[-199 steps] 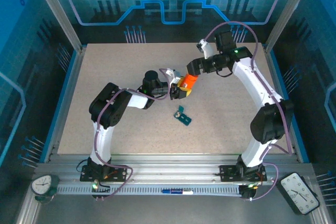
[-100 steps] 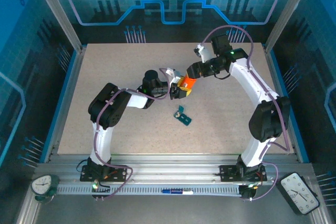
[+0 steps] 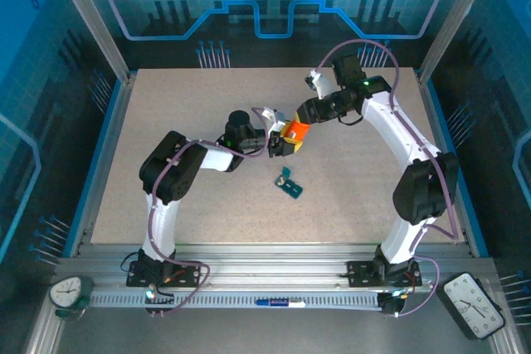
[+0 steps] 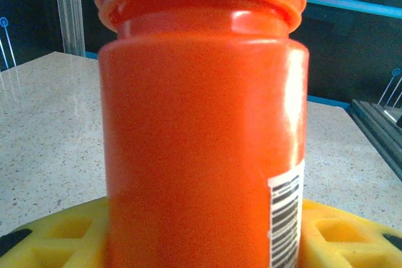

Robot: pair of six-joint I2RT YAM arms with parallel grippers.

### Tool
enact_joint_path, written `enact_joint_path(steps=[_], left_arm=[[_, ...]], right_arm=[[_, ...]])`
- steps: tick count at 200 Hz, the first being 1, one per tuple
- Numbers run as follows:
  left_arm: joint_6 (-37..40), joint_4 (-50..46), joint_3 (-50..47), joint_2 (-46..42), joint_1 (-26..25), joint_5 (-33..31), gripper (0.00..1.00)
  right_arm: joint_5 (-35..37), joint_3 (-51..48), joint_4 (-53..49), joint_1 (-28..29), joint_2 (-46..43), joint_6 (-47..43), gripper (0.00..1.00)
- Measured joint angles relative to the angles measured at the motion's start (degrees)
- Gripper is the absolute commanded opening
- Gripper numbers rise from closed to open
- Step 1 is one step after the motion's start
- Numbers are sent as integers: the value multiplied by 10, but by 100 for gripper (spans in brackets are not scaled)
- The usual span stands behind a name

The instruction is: Sort the pills into containers

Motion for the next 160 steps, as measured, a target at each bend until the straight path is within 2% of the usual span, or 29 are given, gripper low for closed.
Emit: enact_joint_path(steps=[51,112,160], left_arm=[[9,0,3,0,0,7,0],[10,-14,4,0,1,14,0],[16,-47,4,0,1,10,0]], right_arm=[[37,21,-22,19,0,-33,36],[39,47,-49,23,20,-41,35],[46,47,-49,23,36,16,33]])
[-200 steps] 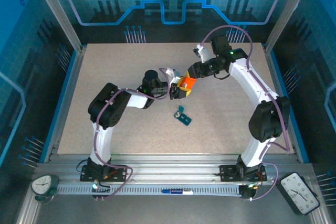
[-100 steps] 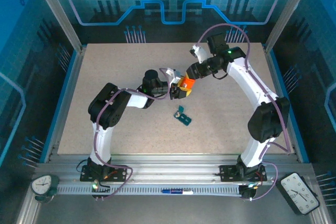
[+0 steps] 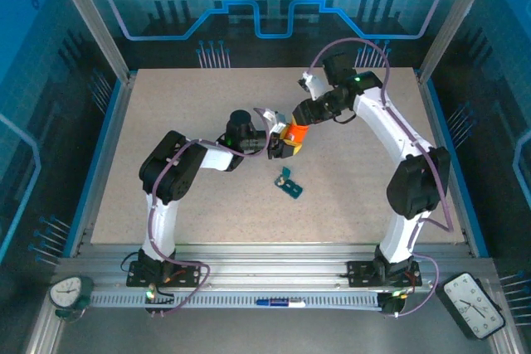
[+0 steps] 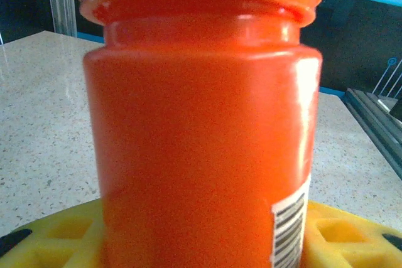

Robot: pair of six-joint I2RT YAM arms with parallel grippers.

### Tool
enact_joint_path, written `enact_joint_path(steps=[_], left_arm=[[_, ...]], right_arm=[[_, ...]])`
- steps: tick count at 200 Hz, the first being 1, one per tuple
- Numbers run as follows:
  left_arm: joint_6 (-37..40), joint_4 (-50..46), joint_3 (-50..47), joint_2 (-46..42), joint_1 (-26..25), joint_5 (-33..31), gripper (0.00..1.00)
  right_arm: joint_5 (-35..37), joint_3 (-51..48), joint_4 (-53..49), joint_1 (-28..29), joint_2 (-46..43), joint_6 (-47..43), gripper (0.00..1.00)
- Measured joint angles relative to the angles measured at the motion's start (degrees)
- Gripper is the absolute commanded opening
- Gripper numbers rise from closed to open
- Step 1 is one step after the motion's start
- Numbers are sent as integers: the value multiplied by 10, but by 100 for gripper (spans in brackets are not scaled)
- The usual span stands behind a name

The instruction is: Sort the pills into containers

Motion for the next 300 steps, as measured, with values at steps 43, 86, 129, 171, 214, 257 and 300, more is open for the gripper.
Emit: enact_joint_path(steps=[43,86,129,171,214,257,300], left_arm=[[14,-40,0,0,0,-9,0],[15,-34,0,0,0,-11,0],[19,4,13,-12,0,-11,0],[25,13,15,-15,-1,-9,0],[39,-8,14,-15,0,-9,0],[43,-14,14,-15,0,-8,0],[45,-24,14,-15,0,-6,0]], right_arm=[[6,-72,75,-1,-21,101,32],[4,-61,68,-4,-23,98,31],[3,15,0,-4,-21,17,29],[-10,34,-25,-8,-21,-10,29],[-12,33,-18,-35,-20,-5,29],[-28,10,8,-75,-25,14,30],[-33,3,15,-56,-25,5,31]])
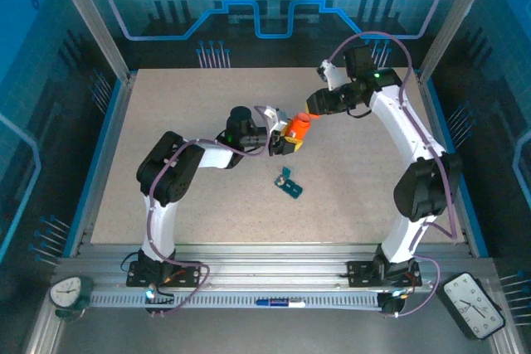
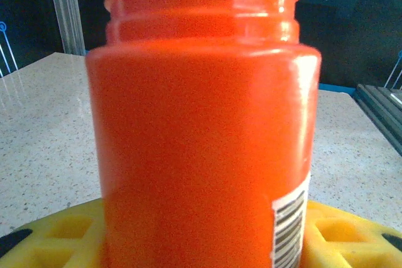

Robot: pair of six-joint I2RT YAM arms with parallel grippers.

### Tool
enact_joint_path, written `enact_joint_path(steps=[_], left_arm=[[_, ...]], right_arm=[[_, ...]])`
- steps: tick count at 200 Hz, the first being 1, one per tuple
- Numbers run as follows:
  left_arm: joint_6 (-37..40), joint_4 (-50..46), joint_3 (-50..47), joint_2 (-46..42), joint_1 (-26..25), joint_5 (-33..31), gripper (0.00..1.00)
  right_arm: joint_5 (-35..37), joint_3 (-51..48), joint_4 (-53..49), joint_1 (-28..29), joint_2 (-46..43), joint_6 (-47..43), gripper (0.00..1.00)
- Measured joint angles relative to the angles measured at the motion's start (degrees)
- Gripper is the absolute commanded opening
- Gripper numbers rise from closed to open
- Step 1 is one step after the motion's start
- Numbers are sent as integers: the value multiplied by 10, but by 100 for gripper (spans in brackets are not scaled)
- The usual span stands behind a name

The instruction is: Sort the pills into containers

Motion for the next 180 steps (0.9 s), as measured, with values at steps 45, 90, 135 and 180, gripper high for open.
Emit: enact_joint_path(steps=[45,90,135,180], left_arm=[[0,-3,0,0,0,5,0],[10,-13,0,0,0,9,0],[13,-30,0,0,0,9,0],[15,-34,0,0,0,9,0]], right_arm=[[2,14,-15,25,5,-20,31],[3,31,-32,37,24,-34,31],[9,34,-46,38,33,-38,30],[10,38,-60,38,33,-43,30]])
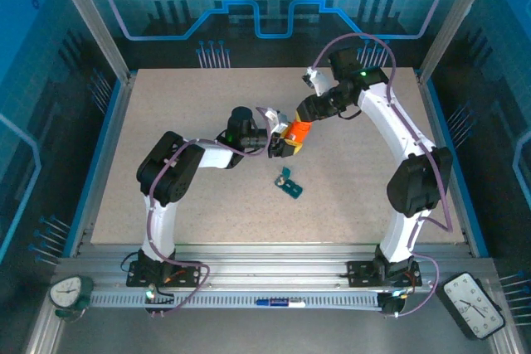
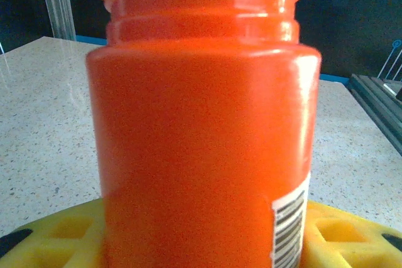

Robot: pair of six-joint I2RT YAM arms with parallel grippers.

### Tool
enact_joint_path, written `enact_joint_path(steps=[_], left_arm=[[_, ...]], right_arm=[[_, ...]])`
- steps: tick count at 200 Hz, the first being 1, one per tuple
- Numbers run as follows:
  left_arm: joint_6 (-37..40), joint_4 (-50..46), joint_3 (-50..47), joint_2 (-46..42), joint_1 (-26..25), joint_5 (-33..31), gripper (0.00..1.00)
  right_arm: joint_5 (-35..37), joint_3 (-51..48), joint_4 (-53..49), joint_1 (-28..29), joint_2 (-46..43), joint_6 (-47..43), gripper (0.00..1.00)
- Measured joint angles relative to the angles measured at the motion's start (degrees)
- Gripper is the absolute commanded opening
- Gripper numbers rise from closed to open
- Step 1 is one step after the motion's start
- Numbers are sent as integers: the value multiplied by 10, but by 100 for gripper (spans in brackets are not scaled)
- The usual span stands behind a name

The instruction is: Sort the pills into containers

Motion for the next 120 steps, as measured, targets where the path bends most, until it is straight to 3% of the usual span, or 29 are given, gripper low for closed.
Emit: enact_joint_path(steps=[120], left_arm=[[9,-5,1,0,0,4,0]], right_arm=[[5,-8,-8,8,3,1,29]])
